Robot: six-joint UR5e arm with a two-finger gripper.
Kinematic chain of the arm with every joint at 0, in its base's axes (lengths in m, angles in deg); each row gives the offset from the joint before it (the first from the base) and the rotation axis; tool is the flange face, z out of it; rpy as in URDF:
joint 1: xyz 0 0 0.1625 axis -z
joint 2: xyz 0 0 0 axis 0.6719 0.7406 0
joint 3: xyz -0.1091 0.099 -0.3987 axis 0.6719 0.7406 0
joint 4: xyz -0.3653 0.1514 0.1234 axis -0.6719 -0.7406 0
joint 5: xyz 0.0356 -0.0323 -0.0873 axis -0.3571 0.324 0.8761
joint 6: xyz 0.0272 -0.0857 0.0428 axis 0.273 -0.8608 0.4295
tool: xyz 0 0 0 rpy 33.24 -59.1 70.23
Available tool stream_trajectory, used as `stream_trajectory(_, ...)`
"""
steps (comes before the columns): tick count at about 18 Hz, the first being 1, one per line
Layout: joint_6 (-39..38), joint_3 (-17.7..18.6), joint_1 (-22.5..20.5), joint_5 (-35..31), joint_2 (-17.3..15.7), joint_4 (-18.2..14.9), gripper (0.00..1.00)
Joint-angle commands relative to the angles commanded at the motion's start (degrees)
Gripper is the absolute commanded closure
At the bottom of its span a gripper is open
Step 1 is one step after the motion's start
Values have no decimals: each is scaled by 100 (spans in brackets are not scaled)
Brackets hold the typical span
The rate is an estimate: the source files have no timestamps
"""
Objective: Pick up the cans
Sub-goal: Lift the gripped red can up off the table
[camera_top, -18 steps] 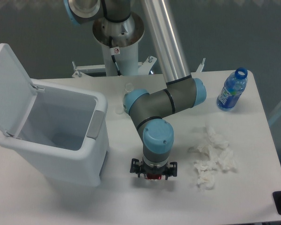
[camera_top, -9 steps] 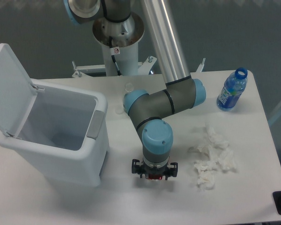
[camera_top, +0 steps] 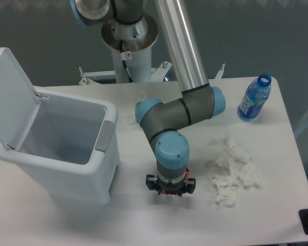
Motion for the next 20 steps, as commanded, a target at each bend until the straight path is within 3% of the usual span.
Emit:
stream_trajectory(6, 333, 0, 9, -17, -79, -9, 44)
stream_trajectory(16, 1282, -228, -18, -97, -738, -62, 44)
stream_trajectory(20, 2152, -141, -35, 52, -1220, -88, 44)
